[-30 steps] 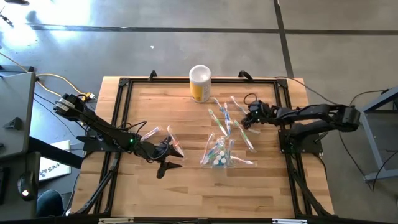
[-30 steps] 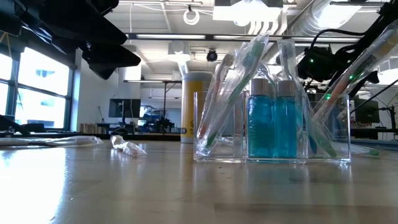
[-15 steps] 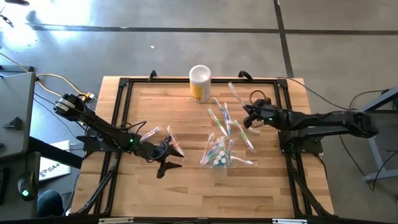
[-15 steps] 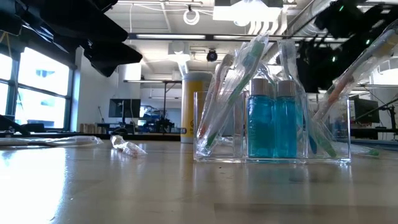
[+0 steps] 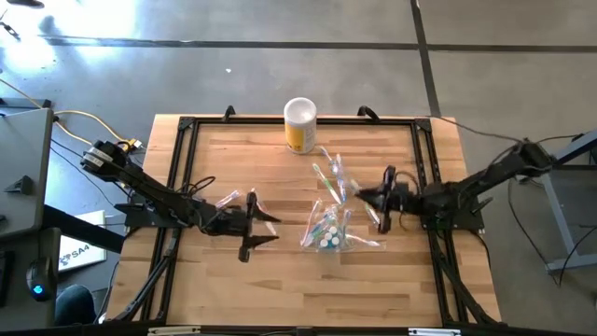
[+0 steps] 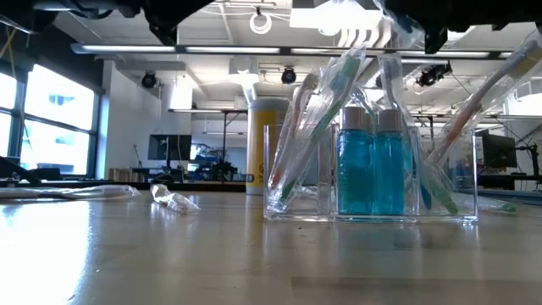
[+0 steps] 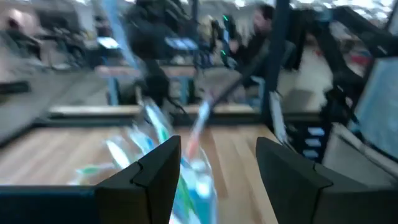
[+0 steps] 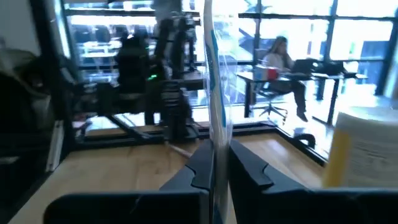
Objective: Pick & Place toothbrushing station
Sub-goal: Put the blue toothbrush in the transparent organizer
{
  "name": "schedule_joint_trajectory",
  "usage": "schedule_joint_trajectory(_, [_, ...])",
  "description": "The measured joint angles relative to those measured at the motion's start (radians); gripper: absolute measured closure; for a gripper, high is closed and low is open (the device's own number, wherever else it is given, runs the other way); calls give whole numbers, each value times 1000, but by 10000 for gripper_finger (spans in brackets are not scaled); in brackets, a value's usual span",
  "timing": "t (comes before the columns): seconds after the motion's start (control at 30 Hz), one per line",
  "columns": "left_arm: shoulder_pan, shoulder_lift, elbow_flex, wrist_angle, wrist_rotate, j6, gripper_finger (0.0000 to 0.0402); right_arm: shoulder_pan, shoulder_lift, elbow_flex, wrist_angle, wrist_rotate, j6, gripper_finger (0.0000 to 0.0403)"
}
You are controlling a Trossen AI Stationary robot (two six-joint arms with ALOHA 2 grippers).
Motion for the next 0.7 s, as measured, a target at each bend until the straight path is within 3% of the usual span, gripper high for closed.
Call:
schedule_joint_trajectory(0.2, [8,71,0,146,-136,46,199,134,262,0,385,-30,-157,386])
schedule_joint_trajectory(0.37, [49,149,36,222,-133,54,199,159,438,0,619,-110,-180,386])
schedule_joint_trajectory(0.7, [84,333,267,216,-23,192,199,125,685,129,627,-122,-192,386])
